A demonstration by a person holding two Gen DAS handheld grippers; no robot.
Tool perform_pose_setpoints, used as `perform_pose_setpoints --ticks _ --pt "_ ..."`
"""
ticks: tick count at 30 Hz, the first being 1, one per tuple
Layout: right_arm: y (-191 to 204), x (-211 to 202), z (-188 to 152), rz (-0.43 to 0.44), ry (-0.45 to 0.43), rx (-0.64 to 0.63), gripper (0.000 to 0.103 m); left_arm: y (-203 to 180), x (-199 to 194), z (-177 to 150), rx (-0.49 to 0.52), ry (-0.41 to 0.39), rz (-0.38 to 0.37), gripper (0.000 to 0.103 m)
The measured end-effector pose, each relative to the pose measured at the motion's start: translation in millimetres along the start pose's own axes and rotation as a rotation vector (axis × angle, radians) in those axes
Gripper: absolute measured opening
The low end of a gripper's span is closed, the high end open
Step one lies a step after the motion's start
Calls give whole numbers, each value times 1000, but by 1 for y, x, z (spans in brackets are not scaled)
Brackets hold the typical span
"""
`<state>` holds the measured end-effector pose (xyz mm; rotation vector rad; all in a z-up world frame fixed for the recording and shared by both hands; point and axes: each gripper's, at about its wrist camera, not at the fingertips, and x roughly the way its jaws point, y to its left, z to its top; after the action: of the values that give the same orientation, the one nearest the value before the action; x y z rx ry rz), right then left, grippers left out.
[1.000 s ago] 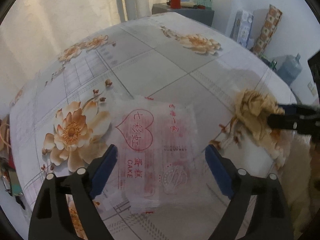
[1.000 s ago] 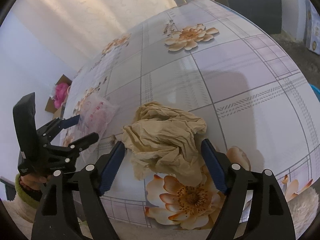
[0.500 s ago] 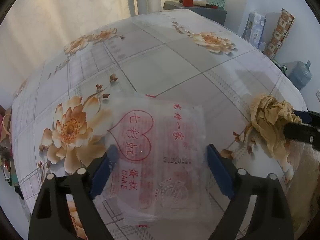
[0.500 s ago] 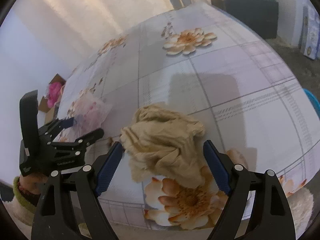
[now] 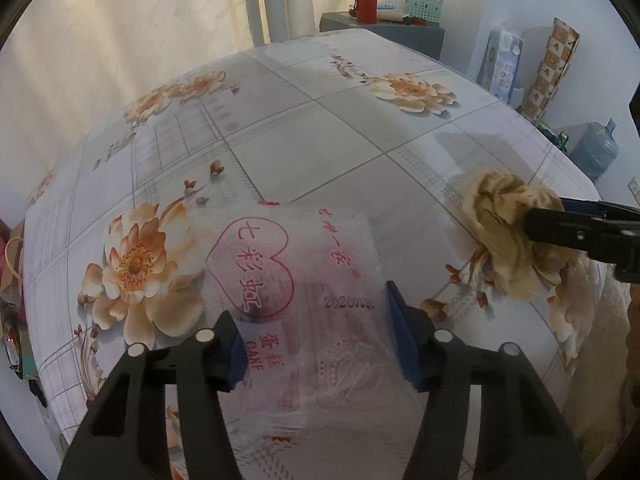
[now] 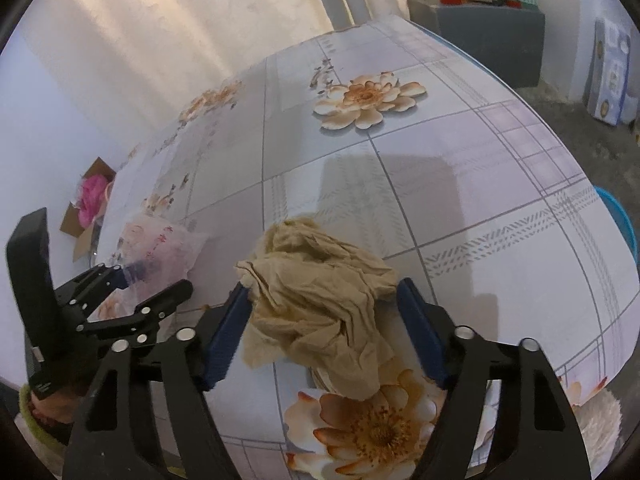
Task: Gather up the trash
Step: 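Grasp the crumpled beige cloth with the right tool while the left tool holds the bag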
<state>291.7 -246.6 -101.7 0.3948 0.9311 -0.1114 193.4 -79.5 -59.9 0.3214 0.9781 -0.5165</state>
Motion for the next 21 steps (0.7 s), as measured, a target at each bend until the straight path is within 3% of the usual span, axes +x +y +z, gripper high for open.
perform_pose_setpoints --ticks 6,11,21 --pt "3 4 -2 -43 -2 -36 43 -3 -1 -1 4 -6 8 54" --pt "2 3 -2 -40 5 -34 19 -5 -2 -2 11 -16 20 53" --pt "3 -5 -3 -37 -16 -28 10 -14 -4 -2 48 -35 56 50"
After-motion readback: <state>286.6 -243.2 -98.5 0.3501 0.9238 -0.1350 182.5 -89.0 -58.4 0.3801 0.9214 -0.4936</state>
